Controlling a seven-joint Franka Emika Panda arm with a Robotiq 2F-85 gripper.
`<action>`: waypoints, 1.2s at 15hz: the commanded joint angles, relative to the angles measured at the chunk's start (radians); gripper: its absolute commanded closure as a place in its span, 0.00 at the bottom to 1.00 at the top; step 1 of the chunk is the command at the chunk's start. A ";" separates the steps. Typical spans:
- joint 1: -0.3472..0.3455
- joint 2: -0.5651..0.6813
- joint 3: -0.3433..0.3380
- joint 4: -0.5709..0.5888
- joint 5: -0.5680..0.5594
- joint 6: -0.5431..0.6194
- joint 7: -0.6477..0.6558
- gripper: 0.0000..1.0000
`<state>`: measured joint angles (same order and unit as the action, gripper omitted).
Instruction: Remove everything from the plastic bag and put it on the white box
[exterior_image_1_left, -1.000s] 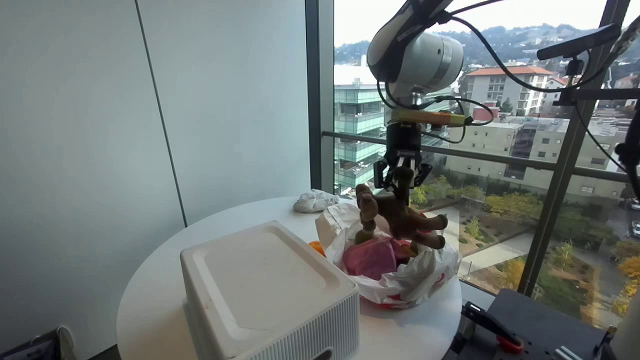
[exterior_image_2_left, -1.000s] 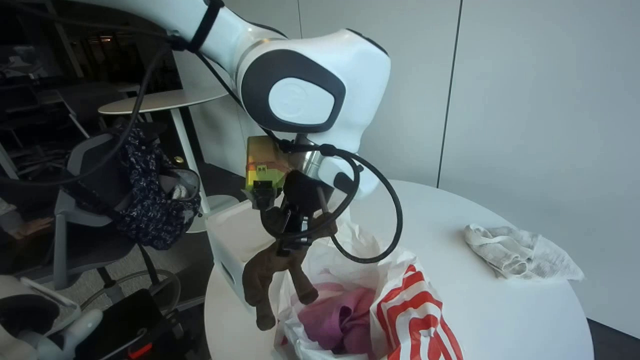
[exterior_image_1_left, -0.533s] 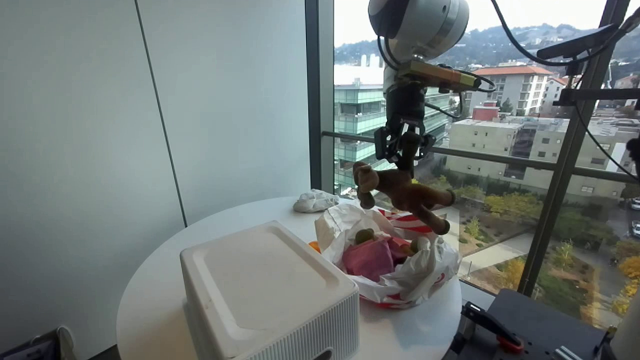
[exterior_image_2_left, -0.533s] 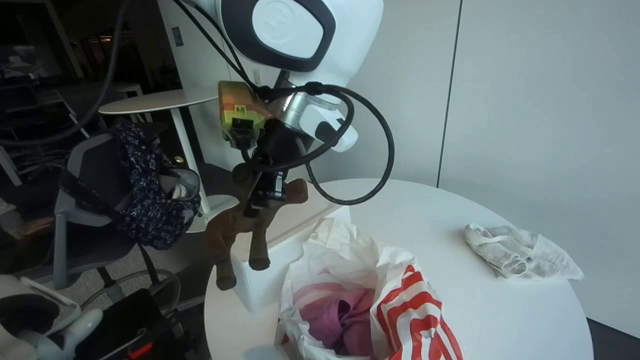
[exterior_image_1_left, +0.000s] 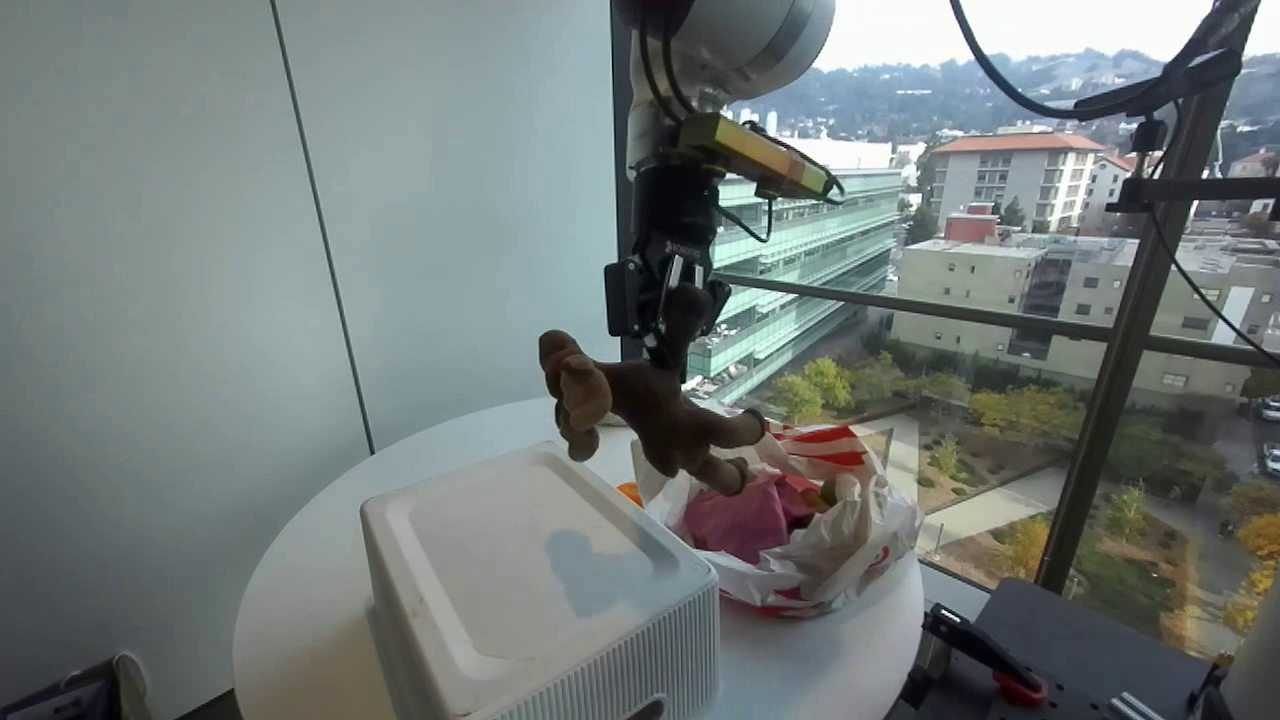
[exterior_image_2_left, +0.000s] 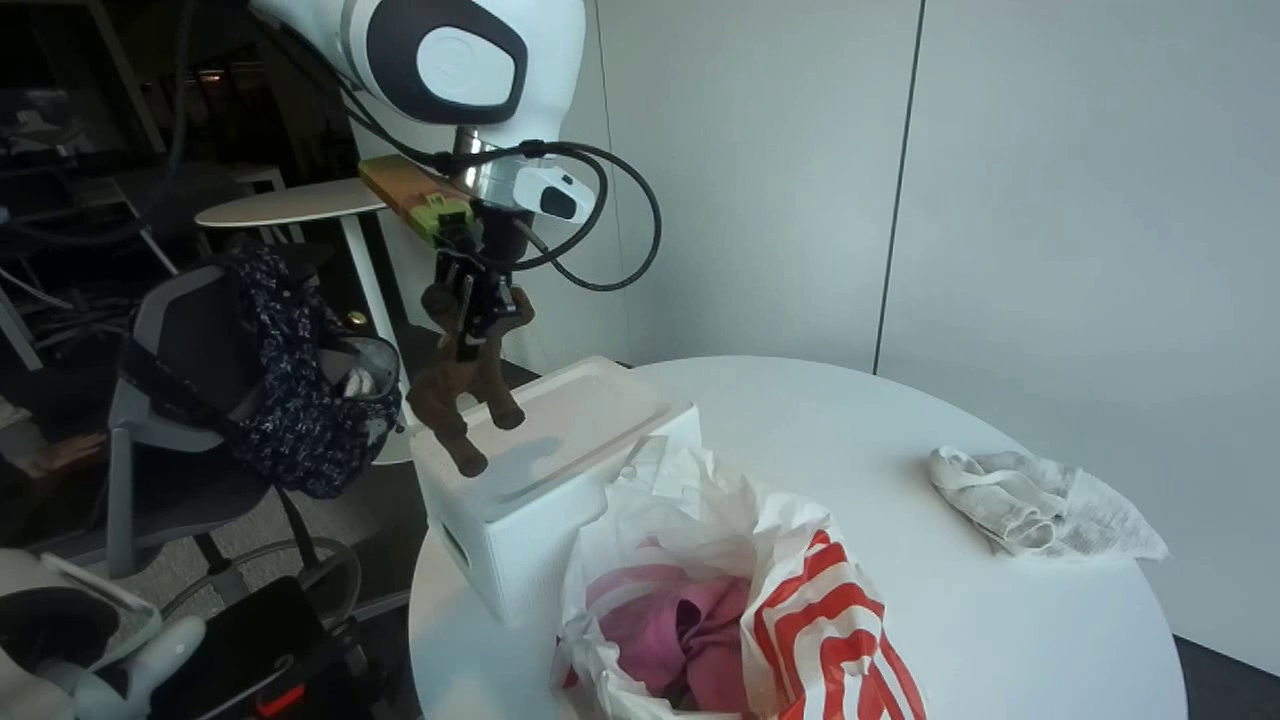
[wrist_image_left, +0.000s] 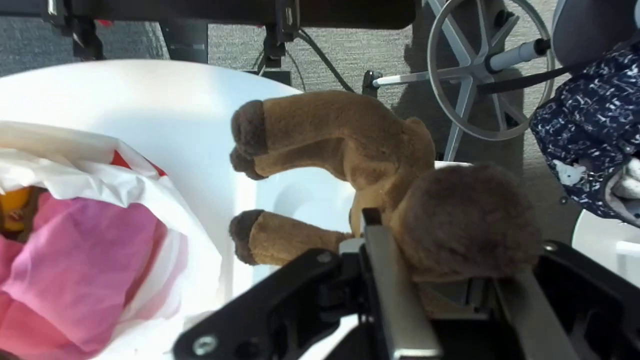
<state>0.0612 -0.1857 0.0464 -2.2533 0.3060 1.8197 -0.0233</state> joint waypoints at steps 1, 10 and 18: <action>0.082 0.086 0.091 0.050 0.001 0.202 -0.012 0.89; 0.168 0.401 0.143 0.171 -0.409 0.776 0.117 0.88; 0.236 0.522 -0.052 0.160 -0.802 1.018 0.348 0.49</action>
<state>0.2758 0.3374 0.0401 -2.0878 -0.4383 2.8015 0.2655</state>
